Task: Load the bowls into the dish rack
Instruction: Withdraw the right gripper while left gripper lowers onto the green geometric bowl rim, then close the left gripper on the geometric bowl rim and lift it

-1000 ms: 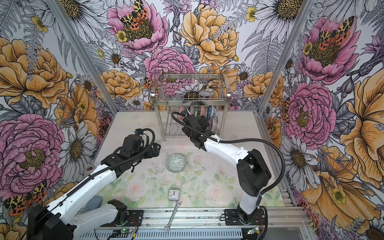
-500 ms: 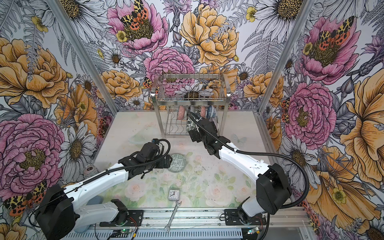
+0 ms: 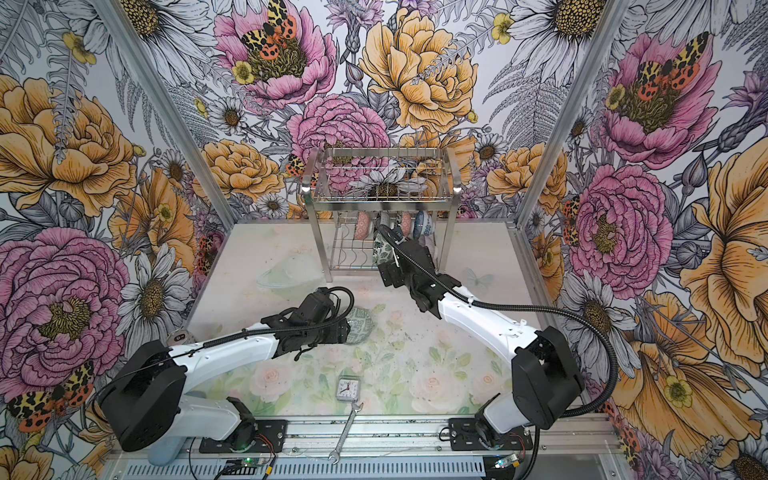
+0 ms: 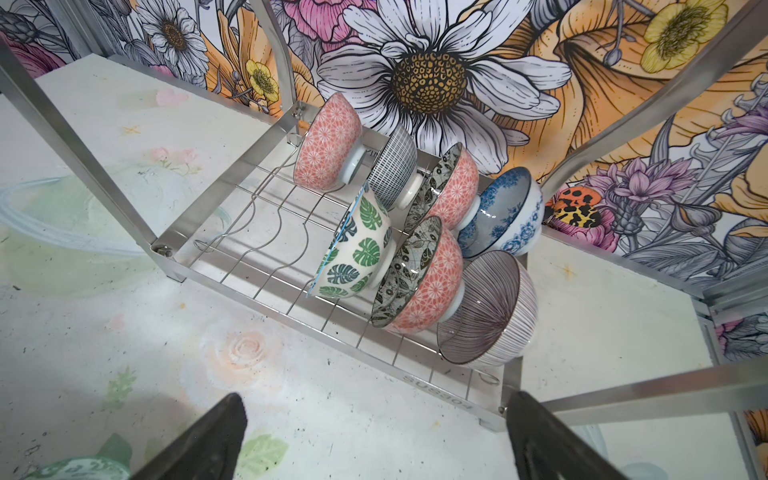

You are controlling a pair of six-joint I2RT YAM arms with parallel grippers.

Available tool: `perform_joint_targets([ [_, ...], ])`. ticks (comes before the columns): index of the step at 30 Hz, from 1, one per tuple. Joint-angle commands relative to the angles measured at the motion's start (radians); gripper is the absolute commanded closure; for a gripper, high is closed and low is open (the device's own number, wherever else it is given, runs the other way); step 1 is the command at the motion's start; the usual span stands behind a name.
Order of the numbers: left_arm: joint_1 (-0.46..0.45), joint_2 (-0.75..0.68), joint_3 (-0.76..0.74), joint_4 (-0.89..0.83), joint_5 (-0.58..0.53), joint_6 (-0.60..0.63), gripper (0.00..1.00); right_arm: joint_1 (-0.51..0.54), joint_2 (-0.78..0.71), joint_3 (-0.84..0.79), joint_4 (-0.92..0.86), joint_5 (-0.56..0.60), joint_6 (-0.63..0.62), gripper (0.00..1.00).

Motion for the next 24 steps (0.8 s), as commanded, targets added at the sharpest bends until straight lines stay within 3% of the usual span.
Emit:
perform_joint_targets([
  [1, -0.001, 0.038, -0.018, 0.088, 0.038, -0.018, 0.29, -0.006, -0.035, -0.011, 0.002, -0.011, 0.009, 0.0],
  [11, 0.001, 0.076, 0.005, 0.098, 0.041, -0.016, 0.77, -0.016, -0.053, -0.024, -0.003, -0.011, 0.007, 0.0],
  [17, 0.001, 0.053, 0.018, 0.062, 0.027, -0.006, 1.0, -0.017, -0.049, -0.015, -0.007, -0.014, 0.01, 0.0],
  [24, 0.001, -0.03, 0.054, -0.023, -0.017, 0.017, 1.0, -0.018, -0.066, 0.003, -0.027, -0.03, 0.015, 0.0],
])
